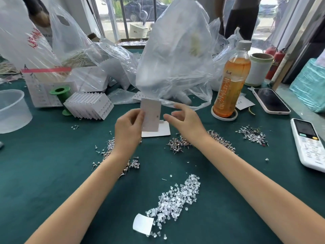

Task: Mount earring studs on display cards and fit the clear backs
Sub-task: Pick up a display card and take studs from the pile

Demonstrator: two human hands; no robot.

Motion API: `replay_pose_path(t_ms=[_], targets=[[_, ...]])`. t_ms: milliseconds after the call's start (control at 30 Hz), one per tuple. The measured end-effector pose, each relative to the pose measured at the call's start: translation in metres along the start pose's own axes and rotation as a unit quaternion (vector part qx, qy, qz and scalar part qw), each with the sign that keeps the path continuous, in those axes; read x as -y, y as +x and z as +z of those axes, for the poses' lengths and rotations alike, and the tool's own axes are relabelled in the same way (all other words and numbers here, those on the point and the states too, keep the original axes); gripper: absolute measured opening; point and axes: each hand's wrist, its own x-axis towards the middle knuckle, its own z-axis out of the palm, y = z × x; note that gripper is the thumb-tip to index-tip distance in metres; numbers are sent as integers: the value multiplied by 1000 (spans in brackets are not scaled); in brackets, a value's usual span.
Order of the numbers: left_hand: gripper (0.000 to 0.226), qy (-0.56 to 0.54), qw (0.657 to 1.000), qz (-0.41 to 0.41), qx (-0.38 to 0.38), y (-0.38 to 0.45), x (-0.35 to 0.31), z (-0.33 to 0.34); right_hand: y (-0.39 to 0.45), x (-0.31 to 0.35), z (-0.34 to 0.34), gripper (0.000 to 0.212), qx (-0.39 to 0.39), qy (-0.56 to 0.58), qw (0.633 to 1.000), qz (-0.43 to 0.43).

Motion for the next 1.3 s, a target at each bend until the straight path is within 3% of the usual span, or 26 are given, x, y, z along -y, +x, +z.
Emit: replay_pose_path(t_ms=[100,167,233,300,367,467,533,700,833,933,1067,1300], targets=[[6,-234,955,-181,17,-5,-8,-1,-6,6,1,17,89,138,982,88],[12,-303,922,-236,54,-14,-9,-7,-9,7,2,2,102,185,973,95],[26,-311,911,-250,105,-22,-7,-14,-11,9,0,6,99,166,977,85],[57,-213,947,-192,147,-26,0,-25,-12,11,-1,8,117,130,982,76],[82,-35,983,-47,176,-29,6,-38,-13,12,-2,11,140,101,982,76],[72,145,959,154,187,-29,11,-55,-15,12,3,10,157,69,982,81],[66,188,944,195,189,-28,13,-62,-16,13,9,4,164,62,981,80],[66,175,956,156,176,-24,24,-74,-23,13,27,13,122,45,988,82],[73,177,965,139,132,-23,34,-84,-42,5,44,9,121,-58,991,-16],[75,178,966,141,126,-26,36,-84,-44,2,47,9,71,-124,988,-52],[76,178,969,133,110,-26,39,-81,-46,-1,48,7,154,-169,970,-81],[75,179,970,120,113,-28,43,-78,-45,1,57,6,158,-229,951,-136]])
